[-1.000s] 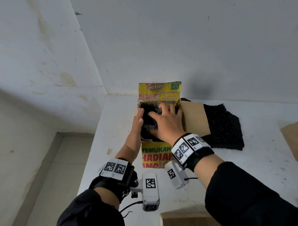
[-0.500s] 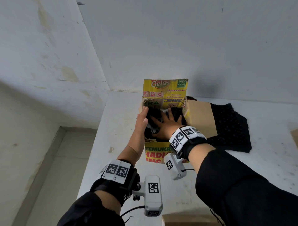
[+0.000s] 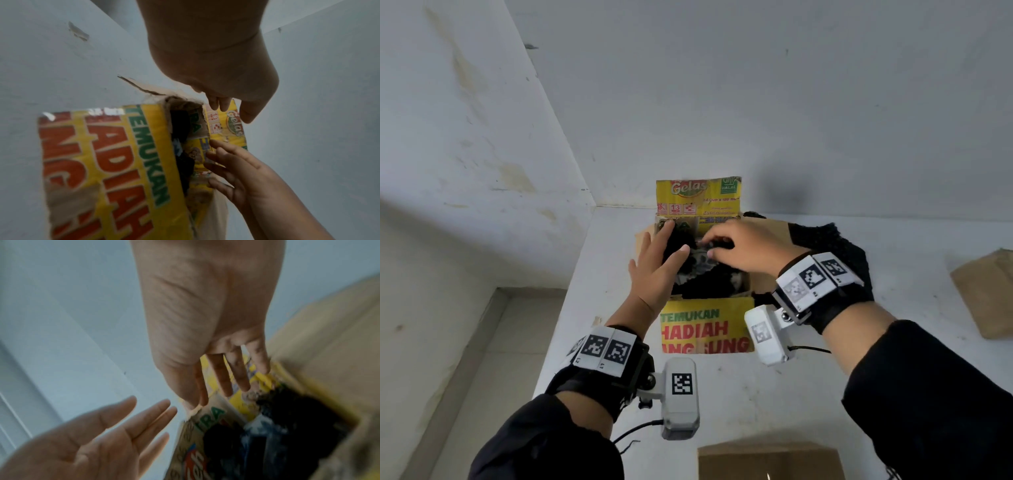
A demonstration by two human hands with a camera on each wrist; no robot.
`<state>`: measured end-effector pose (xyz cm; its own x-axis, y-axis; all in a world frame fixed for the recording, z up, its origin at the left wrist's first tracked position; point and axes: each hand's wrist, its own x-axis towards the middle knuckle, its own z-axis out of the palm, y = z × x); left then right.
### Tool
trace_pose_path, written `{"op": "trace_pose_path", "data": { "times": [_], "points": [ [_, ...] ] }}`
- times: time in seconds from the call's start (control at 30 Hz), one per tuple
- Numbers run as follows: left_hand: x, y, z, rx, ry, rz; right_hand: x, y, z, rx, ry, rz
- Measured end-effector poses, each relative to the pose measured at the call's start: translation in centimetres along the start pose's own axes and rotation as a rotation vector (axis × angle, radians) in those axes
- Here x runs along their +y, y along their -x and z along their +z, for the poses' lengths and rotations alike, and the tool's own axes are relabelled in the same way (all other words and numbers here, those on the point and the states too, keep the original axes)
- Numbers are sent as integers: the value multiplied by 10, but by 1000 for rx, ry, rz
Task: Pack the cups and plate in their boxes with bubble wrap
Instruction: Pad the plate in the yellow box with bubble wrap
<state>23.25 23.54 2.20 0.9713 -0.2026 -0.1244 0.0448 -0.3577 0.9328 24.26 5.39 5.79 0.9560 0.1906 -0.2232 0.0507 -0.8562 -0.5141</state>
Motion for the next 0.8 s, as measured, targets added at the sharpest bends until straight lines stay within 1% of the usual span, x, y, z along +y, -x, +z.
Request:
{"op": "trace_pose_path", "data": {
  "times": [0.1, 0.17, 0.23, 0.27, 0.33, 0.37, 0.43, 0.5, 0.6, 0.67, 0.73, 0.8],
  "points": [
    [14, -1, 19, -20, 69, 93, 21, 28, -24, 171, -156, -15],
    [29, 6, 41, -56, 16, 167, 39, 49, -37, 276, -206, 31],
    [45, 17, 67, -83, -41, 296, 62, 67, -45, 354, -232, 96],
    [51, 23, 81, -91, -54, 386, 75, 75, -46, 372, -247, 132],
    [60, 34, 109, -112, -111, 552, 101, 88, -44, 364, -268, 196],
    [63, 39, 124, -131, -158, 607, 114, 93, -41, 350, -268, 223],
    [66, 48, 153, -191, -238, 671, 138, 103, -32, 321, -275, 267],
    [60, 54, 179, -256, -299, 653, 156, 111, -21, 273, -268, 292],
    [42, 55, 208, -271, -394, 513, 179, 122, -5, 183, -182, 304],
    [31, 51, 221, -284, -474, 418, 189, 124, 3, 140, -154, 279],
    [23, 42, 231, -269, -580, 321, 198, 118, 8, 126, -110, 236],
    [18, 31, 238, -215, -688, 203, 204, 106, 11, 138, -32, 185]
  ]
}}
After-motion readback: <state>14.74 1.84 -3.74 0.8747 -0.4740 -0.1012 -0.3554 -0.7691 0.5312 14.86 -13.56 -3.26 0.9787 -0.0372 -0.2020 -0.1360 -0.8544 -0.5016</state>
